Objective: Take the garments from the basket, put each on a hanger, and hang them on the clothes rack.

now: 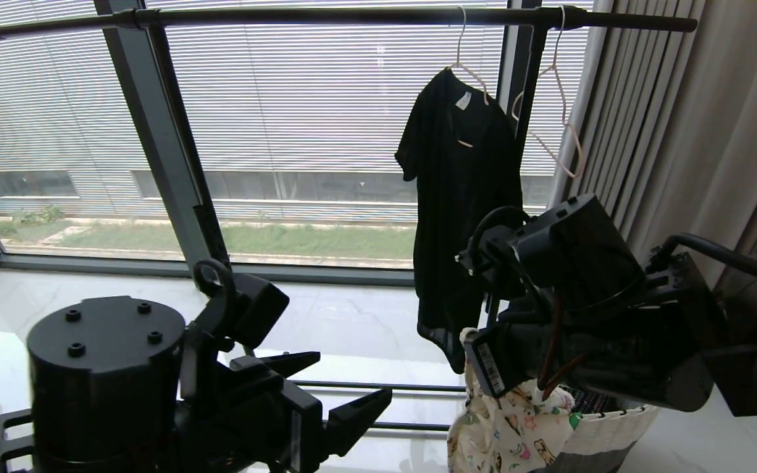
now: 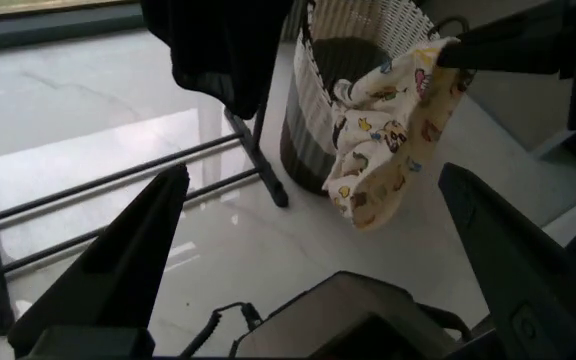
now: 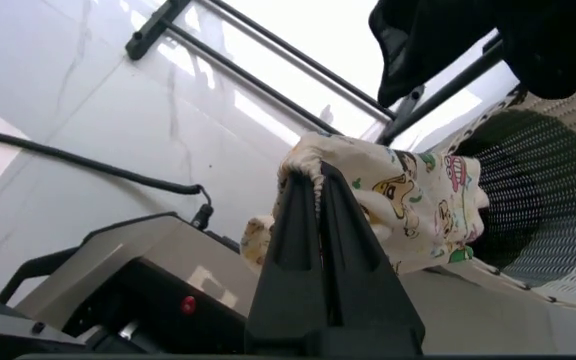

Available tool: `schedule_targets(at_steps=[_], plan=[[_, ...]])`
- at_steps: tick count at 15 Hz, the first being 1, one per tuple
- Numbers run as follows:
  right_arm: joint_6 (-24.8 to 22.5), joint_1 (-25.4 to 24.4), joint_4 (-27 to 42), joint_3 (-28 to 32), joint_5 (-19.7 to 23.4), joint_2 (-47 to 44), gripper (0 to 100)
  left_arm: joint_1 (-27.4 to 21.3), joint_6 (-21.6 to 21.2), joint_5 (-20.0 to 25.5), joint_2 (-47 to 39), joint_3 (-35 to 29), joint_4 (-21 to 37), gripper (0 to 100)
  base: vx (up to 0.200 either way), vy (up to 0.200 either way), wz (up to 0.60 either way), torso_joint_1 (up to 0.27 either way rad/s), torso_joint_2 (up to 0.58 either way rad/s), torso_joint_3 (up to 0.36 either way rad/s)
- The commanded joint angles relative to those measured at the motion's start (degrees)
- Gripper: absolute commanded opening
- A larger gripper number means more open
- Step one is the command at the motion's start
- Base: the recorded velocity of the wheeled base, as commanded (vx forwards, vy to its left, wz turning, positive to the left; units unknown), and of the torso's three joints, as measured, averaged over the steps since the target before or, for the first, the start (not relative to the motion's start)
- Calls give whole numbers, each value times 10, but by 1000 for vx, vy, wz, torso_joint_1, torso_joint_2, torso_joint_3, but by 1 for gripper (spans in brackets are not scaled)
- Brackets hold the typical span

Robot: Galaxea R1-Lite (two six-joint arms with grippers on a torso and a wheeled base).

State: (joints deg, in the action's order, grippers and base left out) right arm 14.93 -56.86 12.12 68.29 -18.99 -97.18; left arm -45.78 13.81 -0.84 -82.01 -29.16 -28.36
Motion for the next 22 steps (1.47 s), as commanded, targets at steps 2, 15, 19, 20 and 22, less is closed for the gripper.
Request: schedule_targets(at_steps=[2,15,19,20,22], plan=[[0,6,4,1,2,38,0,-64,22,28,-177,-8,-111,100,0,0,0,0,0,0],[-1,23,15,4,52,79,0,-5,34,12,-490,-79,-230,100,0,0,0,0,0,0],[-2,22,15,4,51,80,0,2,33,-4,-483,-65,-231,0,0,0,0,0,0,0],[-2,24,15,4,52,79,0,1,30,-29,-472,-51,-231,0,0,0,0,0,0,0],[-1,33,14,3,52,73,0,-4,-33,-65,-421,24,-295,0,0,0,0,0,0,0]])
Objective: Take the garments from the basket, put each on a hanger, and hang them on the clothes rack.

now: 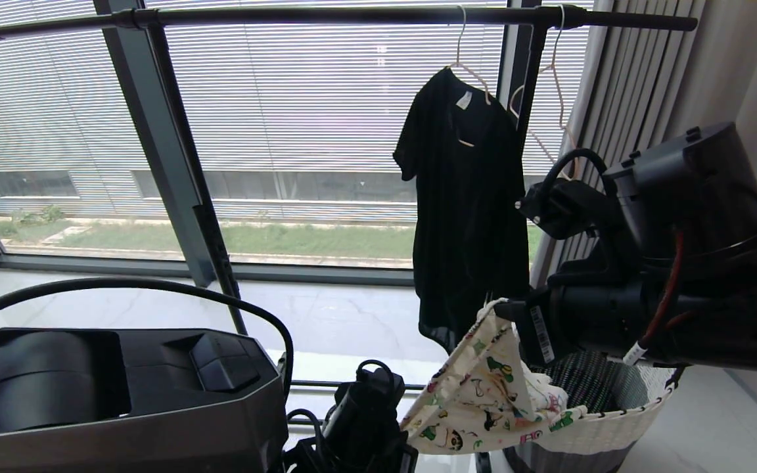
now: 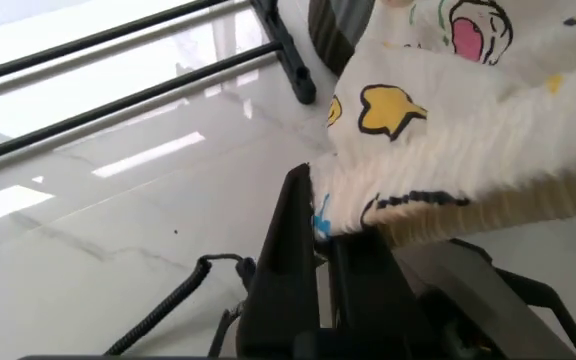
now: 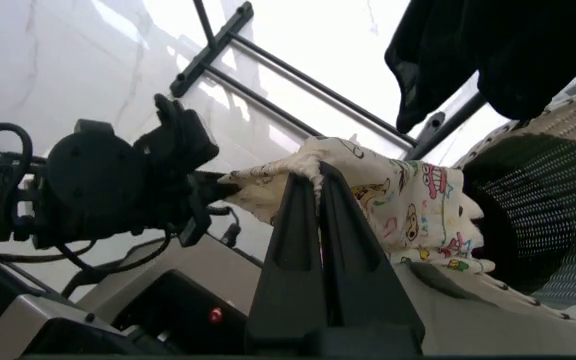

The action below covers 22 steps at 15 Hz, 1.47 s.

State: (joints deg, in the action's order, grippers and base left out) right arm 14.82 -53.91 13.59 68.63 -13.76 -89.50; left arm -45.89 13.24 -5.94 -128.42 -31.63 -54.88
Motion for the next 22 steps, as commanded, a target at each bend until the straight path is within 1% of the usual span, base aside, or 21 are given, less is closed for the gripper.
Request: schedule_targets(at_steps=[1,2,3,4,5,6,7,8,11,13,14,16,17,19,20,22], plan=[[1,6,-1,-2,0,-6,0,-3,-51,-12,77,105,-84,0,0,0,0,0,0,0],[0,8,-1,-2,1,-6,0,0,-58,-11,130,150,-110,0,0,0,0,0,0,0],[0,9,-1,-2,1,-6,0,1,-59,-11,162,165,-109,0,0,0,0,0,0,0],[1,11,-4,-1,2,-3,0,19,-59,-11,259,188,-66,0,0,0,0,0,0,0],[1,13,-6,-1,4,0,0,33,-59,-11,330,178,-1,0,0,0,0,0,0,0],[0,20,-14,-1,4,6,0,48,-59,-12,391,150,80,0,0,0,0,0,0,0],[0,23,-19,-1,4,8,0,59,-59,-12,423,127,129,0,0,0,0,0,0,0],[-4,28,-22,0,13,20,0,79,-59,-12,476,54,226,0,0,0,0,0,0,0],[-46,39,-21,4,30,54,0,89,-59,-12,505,-101,369,0,0,0,0,0,0,0],[-48,48,-19,25,37,73,0,86,-59,-11,505,-207,435,0,0,0,0,0,0,0],[-49,54,-16,36,44,81,0,86,-59,-10,504,-251,462,0,0,0,0,0,0,0],[-66,66,-3,68,55,86,0,84,-59,-5,507,-334,544,0,0,0,0,0,0,0],[-72,71,-1,77,59,86,0,84,-59,1,509,-353,560,0,0,0,0,0,0,0],[-91,89,-1,95,73,83,0,79,-59,34,520,-394,608,0,0,0,0,0,0,0],[-98,97,-1,95,74,84,0,62,-59,44,530,-396,623,0,0,0,0,0,0,0],[-107,112,3,93,74,87,0,23,-59,51,548,-388,654,0,0,0,0,0,0,0]])
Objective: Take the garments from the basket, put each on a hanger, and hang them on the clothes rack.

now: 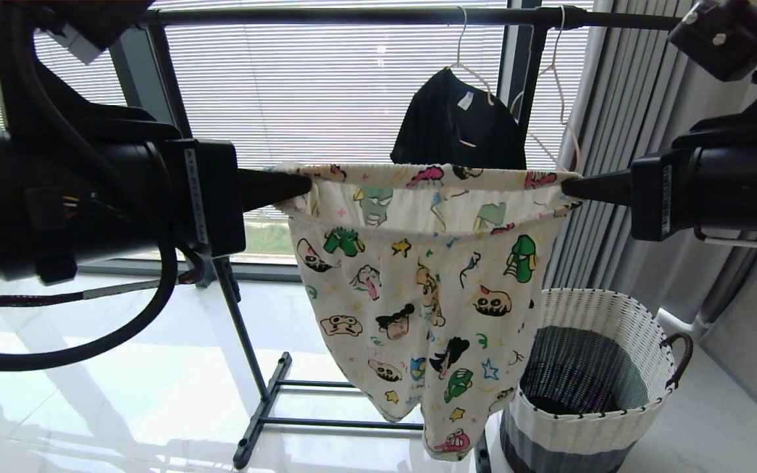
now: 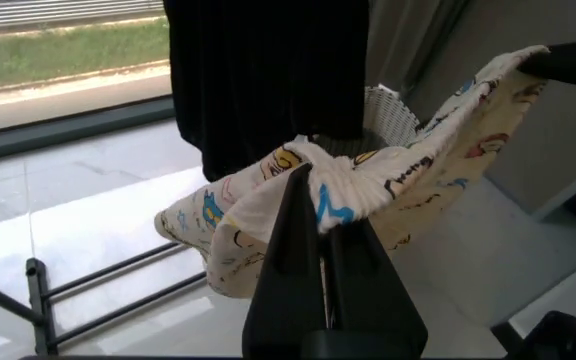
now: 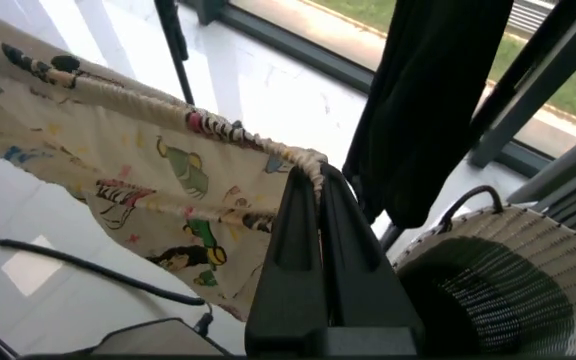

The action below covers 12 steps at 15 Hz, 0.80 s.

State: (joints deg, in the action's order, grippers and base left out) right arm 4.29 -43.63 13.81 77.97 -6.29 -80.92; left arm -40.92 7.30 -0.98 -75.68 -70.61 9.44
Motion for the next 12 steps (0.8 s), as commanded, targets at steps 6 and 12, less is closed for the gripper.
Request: schedule_targets(at_steps=[6,12], plan=[[-5,-1,91,-60,98,115,0,-39,-88,-10,-85,3,-164,0,0,0,0,0,0,0],[-5,-73,121,-99,115,154,0,-43,-105,-13,-146,-45,-195,0,0,0,0,0,0,0]])
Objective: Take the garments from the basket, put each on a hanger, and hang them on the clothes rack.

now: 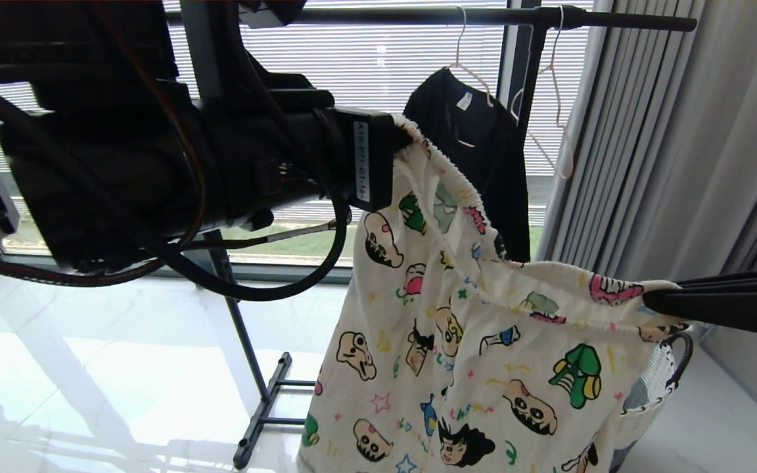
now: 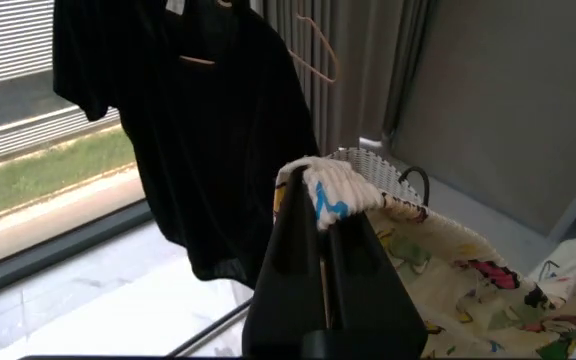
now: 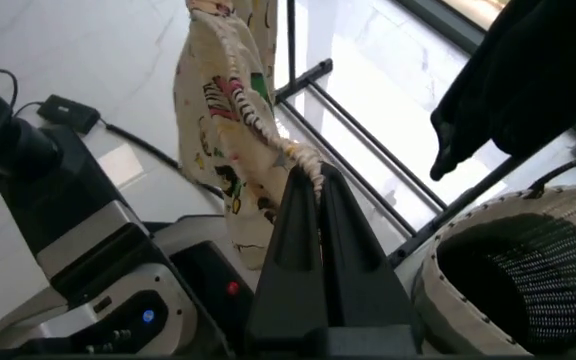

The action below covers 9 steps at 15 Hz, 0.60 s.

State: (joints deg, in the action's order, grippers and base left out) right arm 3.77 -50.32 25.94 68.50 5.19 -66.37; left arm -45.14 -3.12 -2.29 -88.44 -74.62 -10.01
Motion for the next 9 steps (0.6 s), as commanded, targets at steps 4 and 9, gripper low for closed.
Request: schedule_targets(at_steps=[4,9], plan=[[0,17,-43,16,-2,-27,0,-15,-2,11,58,-10,160,0,0,0,0,0,0,0],[-1,73,-86,135,0,-141,0,-124,84,-23,109,41,244,0,0,0,0,0,0,0]])
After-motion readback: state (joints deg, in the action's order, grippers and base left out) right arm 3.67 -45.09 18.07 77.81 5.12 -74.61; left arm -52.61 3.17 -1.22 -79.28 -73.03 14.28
